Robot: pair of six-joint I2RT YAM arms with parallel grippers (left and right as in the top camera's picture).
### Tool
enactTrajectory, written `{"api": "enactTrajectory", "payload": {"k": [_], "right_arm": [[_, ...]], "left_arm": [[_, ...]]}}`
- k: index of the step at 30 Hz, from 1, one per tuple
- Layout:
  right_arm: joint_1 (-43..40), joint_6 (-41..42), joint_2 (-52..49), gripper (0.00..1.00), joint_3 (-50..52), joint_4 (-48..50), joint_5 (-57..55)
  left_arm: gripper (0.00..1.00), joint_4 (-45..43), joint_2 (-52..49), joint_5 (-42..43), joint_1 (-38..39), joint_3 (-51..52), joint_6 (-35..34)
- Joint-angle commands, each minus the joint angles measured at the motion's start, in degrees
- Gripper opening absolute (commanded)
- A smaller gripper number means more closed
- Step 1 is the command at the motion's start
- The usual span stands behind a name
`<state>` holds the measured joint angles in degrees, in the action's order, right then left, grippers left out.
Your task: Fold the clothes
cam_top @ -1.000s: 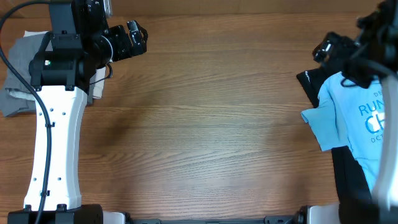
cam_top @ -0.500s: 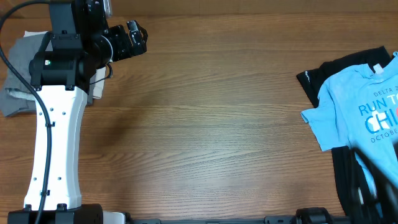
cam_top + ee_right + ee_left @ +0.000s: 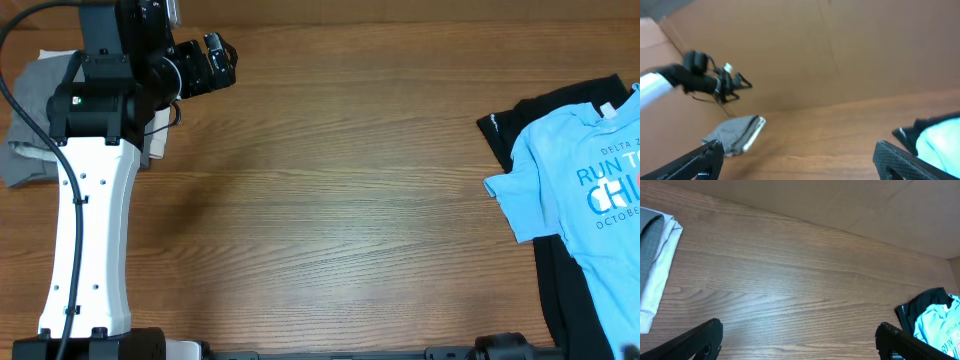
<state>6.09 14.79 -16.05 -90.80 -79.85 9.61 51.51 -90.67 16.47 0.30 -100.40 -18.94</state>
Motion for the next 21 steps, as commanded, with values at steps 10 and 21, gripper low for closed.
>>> {"api": "enactTrajectory", "payload": {"k": [10, 21], "right_arm": [[0.3, -0.2, 12.5, 1.00, 33.5, 27.2, -0.5], [0.3, 0.0, 15.6, 1.00, 56.4, 58.9, -0.6]], "left_arm": [[1.00, -0.1, 0.2, -0.4, 0.2, 0.5, 0.7], [1.00, 0.0, 0.2, -0.4, 0.2, 0.5, 0.7]]}}
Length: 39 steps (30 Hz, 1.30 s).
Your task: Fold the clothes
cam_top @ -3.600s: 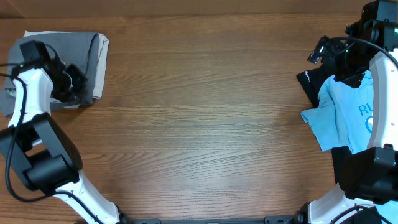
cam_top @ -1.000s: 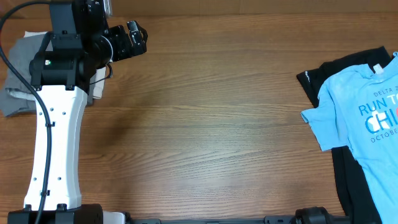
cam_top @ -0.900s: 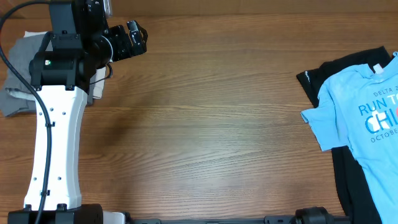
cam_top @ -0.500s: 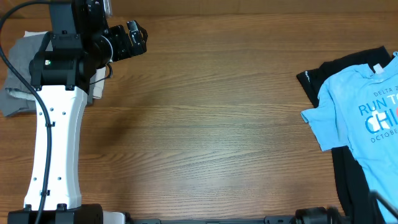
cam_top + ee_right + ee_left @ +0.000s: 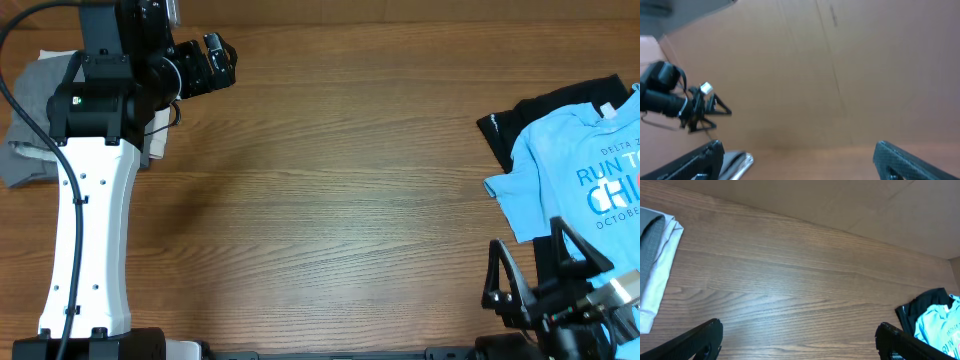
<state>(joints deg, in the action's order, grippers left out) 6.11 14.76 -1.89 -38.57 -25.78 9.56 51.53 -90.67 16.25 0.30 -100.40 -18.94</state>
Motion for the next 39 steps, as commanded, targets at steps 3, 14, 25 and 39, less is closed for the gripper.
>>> {"api": "enactTrajectory", "payload": {"k": [3, 14, 25, 39], "right_arm": [[0.3, 0.0, 1.7, 1.00, 8.5, 11.3, -0.5], [0.3, 0.0, 1.7, 1.00, 22.3, 24.3, -1.0], [0.3, 0.0, 1.7, 1.00, 36.2, 38.9, -2.1], [0.3, -1.4, 1.7, 1.00, 38.1, 27.5, -2.4]], "left_arm": [[1.00, -0.1, 0.2, -0.2, 0.2, 0.5, 0.7], [1.00, -0.1, 0.2, -0.2, 0.2, 0.5, 0.7], [1.00, -0.1, 0.2, -0.2, 0.2, 0.5, 0.7], [1.00, -0.1, 0.2, -0.2, 0.2, 0.5, 0.7]]}}
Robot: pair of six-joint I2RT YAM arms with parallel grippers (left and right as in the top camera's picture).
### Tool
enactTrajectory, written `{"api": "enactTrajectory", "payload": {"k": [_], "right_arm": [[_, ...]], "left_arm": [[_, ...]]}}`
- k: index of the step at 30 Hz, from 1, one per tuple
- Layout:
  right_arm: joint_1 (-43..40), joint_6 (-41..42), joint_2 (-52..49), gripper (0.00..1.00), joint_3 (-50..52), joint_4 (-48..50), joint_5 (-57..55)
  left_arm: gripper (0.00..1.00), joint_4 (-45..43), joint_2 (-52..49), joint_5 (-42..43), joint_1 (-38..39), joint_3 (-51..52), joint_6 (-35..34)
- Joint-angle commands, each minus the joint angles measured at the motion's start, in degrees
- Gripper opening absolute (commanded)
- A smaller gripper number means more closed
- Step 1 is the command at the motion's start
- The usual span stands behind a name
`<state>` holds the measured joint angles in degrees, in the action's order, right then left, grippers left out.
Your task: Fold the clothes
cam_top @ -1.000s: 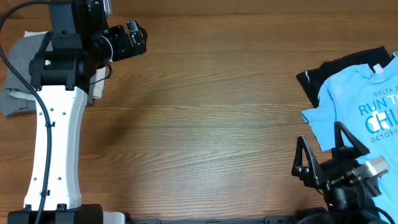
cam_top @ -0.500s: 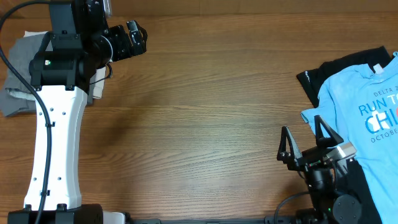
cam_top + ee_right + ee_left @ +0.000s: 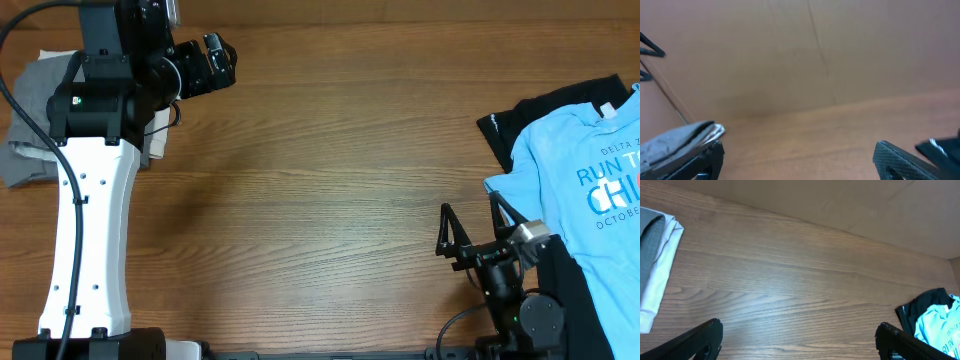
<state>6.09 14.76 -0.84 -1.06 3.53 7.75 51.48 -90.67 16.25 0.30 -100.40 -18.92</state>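
A light blue T-shirt [image 3: 590, 185] with printed lettering lies on a black garment [image 3: 555, 265] at the table's right edge; both also show at the lower right of the left wrist view, blue shirt [image 3: 940, 327]. A folded grey and white stack [image 3: 30, 130] sits at the far left, partly under the left arm. My left gripper [image 3: 212, 62] stands open at the back left, holding nothing. My right gripper [image 3: 470, 230] is open near the front, just left of the black garment, empty.
The white left arm [image 3: 90, 220] runs from the front left edge up to the back. Bare wood [image 3: 330, 190] lies between the two piles. A brown cardboard wall [image 3: 840, 50] stands behind the table.
My right gripper has moved further onto the table, from the front right corner to left of the black garment. Its camera now looks lower, at the table. The left arm is unchanged.
At first the right arm was out of the overhead view, and the left gripper hung open at the back left. Then the right gripper appeared at the front right corner, open. Now it sits beside the black garment. The clothes have not moved.
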Motion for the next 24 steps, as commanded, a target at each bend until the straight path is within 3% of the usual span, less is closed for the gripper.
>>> {"api": "enactTrajectory", "payload": {"k": [1, 9, 24], "right_arm": [[0.3, -1.8, 0.6, 1.00, 0.6, -2.4, -0.6], [0.3, -9.7, 0.6, 1.00, 0.6, -7.5, 1.0], [0.3, -23.2, 0.6, 1.00, 0.6, -7.5, 1.2]], "left_arm": [[1.00, 0.0, 0.2, -0.2, 0.2, 0.5, 0.7], [1.00, 0.0, 0.2, -0.2, 0.2, 0.5, 0.7], [1.00, 0.0, 0.2, -0.2, 0.2, 0.5, 0.7]]}}
